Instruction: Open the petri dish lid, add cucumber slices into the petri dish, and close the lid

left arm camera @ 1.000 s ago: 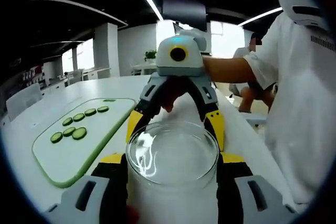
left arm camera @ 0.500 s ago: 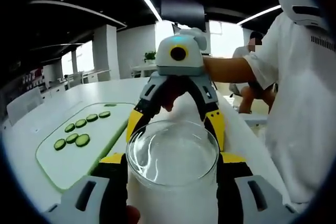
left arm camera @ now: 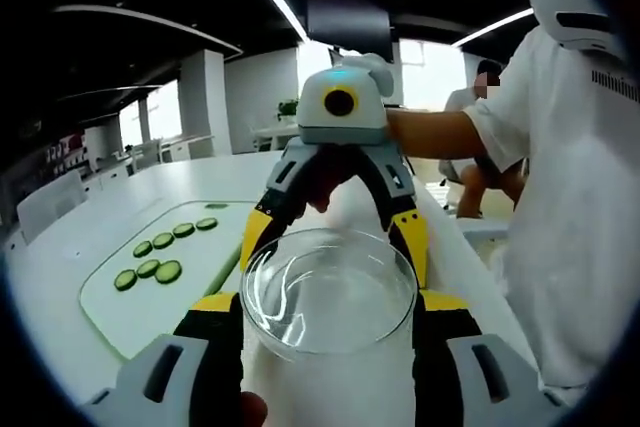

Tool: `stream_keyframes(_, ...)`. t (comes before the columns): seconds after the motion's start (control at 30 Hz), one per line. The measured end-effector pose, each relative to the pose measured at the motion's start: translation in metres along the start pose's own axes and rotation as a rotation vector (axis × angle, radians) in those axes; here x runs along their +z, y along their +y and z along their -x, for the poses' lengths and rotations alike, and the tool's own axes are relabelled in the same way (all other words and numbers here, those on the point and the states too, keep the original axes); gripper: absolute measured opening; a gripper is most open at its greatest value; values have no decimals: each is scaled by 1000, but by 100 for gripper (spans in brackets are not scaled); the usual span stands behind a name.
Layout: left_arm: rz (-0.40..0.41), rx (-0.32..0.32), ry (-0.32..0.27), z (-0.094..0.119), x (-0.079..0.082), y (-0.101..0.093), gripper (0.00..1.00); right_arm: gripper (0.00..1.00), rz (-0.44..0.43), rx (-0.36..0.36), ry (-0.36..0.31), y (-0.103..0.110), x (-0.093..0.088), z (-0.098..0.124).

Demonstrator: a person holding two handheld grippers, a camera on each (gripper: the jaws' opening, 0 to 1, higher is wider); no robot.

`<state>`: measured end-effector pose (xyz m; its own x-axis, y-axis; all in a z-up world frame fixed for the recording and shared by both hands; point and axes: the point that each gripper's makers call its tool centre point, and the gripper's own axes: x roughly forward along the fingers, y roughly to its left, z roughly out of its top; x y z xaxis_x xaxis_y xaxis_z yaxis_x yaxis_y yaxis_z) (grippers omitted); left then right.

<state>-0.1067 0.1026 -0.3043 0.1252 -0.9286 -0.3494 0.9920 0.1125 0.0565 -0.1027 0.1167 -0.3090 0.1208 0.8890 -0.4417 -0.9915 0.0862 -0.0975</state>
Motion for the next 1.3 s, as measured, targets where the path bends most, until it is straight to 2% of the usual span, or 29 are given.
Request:
stream_keyframes(0.4,2,37,9,19,-2,4,69,71,22,29,-7,-1,13,-14)
stream_keyframes(1.3,40,151,29,73,-23,12,69,71,77,137,-19,5,38,-67)
